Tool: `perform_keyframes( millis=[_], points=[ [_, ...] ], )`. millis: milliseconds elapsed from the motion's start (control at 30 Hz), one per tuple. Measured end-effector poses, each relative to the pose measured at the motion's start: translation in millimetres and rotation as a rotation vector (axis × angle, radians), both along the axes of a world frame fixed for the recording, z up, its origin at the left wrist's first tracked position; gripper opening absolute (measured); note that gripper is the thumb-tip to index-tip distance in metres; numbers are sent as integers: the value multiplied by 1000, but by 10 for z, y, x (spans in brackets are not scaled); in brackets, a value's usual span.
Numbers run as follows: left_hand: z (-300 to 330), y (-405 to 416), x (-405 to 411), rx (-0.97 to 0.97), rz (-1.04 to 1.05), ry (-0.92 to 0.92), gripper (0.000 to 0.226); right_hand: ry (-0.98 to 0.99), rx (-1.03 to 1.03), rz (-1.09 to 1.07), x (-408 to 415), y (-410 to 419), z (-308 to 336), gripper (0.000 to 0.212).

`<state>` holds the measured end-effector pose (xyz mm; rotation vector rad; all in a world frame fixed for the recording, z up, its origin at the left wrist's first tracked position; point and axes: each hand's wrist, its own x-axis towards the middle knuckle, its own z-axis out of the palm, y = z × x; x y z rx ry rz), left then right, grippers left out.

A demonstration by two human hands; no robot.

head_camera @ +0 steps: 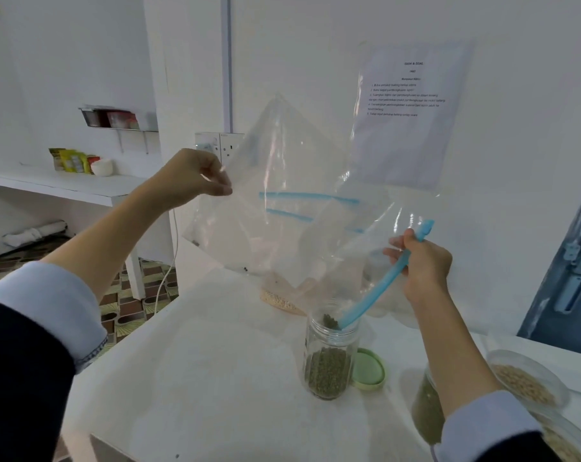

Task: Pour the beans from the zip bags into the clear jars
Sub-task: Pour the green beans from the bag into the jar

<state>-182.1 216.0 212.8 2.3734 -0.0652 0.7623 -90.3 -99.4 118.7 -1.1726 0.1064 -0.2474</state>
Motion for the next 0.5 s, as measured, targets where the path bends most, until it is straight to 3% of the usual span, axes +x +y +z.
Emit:
perform_keyframes(
  millis=[300,500],
  points=[
    [17,-1,-11,42,-44,70,12,-1,-19,22,65,-3,-29,15],
    [13,120,-8,-50,-12,73,8,-1,-30,-16,55,-8,-33,17]
  ],
)
